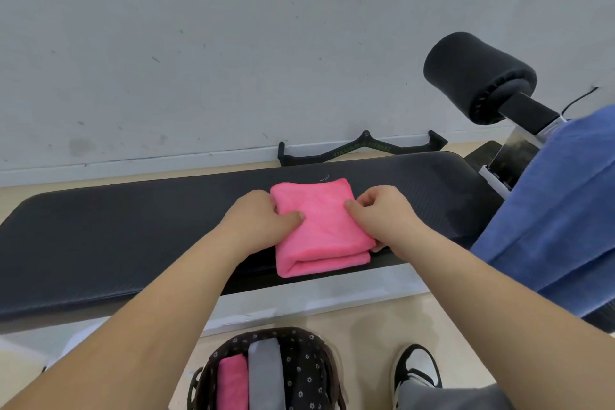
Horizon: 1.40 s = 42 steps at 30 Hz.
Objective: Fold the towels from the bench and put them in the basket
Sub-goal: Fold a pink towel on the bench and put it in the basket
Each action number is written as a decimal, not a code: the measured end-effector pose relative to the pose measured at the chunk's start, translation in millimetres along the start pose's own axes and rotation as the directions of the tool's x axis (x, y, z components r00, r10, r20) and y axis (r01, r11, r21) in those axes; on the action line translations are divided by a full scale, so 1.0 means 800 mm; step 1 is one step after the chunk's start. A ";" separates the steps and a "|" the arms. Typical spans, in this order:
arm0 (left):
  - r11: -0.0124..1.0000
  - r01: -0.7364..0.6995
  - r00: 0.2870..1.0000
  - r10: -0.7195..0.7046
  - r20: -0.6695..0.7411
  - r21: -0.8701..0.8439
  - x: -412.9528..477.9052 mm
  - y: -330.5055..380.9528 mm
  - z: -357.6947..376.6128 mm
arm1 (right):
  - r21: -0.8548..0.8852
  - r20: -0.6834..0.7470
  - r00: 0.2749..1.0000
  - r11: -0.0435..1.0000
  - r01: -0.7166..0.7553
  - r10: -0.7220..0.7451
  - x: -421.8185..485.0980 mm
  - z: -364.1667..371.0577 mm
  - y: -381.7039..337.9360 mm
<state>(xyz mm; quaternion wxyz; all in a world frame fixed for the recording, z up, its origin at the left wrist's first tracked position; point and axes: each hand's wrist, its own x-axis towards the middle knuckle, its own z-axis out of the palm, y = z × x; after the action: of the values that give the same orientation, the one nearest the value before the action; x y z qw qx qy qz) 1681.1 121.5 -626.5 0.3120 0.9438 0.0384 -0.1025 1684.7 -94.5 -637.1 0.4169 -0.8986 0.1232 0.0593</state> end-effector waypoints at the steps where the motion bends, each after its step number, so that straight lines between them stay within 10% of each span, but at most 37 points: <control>1: 0.996 0.009 1.000 -0.009 0.000 -0.085 0.000 0.001 -0.001 | -0.120 -0.050 0.997 0.991 0.053 -0.059 0.002 -0.002 -0.001; 5: 0.927 0.116 0.993 -0.106 0.048 -0.357 -0.007 0.001 -0.013 | -0.271 -0.045 0.929 0.899 0.343 -0.367 -0.004 -0.007 -0.018; 10: 0.920 0.082 0.991 -0.117 -0.070 -0.383 -0.003 -0.006 -0.019 | -0.298 0.363 0.890 0.870 0.392 -0.277 -0.020 0.020 -0.015; 18: 0.877 -0.087 0.986 0.008 -0.165 -0.472 -0.001 0.049 0.004 | 0.051 0.376 0.893 0.968 0.245 -0.246 -0.017 0.007 -0.006; 25: 0.968 -0.201 0.977 0.209 -0.041 0.148 0.000 0.082 0.055 | 0.161 0.379 0.913 0.982 0.097 -0.152 -0.014 -0.015 -0.001; 34: 0.897 -0.075 0.992 0.113 0.062 -0.435 -0.011 0.073 0.036 | 0.271 0.248 0.966 0.963 0.002 -0.072 -0.013 -0.012 0.004; 39: 0.996 -0.092 0.988 0.090 -0.129 -0.013 0.008 0.038 0.025 | 0.266 0.210 0.978 0.963 -0.046 -0.012 -0.015 -0.004 -0.002; 42: 0.976 0.016 1.000 -0.011 0.028 -0.216 -0.003 0.033 0.023 | 0.271 0.241 0.971 0.960 -0.069 0.002 -0.022 -0.003 -0.004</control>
<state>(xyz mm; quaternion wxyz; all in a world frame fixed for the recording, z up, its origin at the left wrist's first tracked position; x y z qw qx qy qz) 1679.4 89.5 -625.3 0.4123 0.9026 0.0516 -0.1124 1669.0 -91.2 -629.3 0.5492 -0.8154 0.0957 0.1563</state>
